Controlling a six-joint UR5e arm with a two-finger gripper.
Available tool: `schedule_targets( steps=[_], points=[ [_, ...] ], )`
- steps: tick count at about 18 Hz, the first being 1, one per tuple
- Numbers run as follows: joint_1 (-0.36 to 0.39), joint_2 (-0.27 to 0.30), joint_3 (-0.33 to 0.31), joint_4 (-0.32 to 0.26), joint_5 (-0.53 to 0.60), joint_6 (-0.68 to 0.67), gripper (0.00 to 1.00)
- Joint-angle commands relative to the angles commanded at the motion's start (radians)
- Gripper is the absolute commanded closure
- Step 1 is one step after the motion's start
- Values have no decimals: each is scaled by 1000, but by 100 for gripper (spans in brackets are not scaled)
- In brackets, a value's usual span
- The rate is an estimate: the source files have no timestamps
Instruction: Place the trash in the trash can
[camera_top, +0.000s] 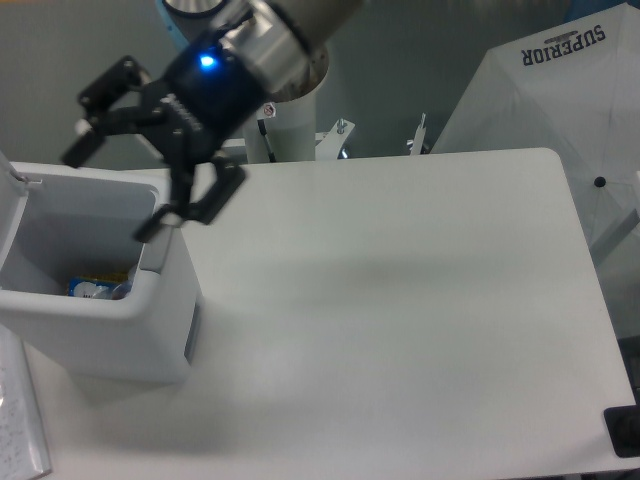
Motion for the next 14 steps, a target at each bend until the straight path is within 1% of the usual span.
schedule_targets(
  steps=[3, 4, 6, 8, 10, 11, 12, 14],
  points=[
    [0, -37, 18, 3, 204, 28, 0],
    [0, -54, 19, -3, 256, 50, 0],
    [3, -60, -17, -18, 362, 118, 0],
    [20, -58, -41, -35, 503, 226, 0],
    [40, -61, -66, -78, 614, 308, 0],
    [57, -64, -80, -100, 654, 320, 0],
    [72, -77, -95, -109, 683, 334, 0],
    [97, -87, -101, -121, 727, 424, 0]
  ],
)
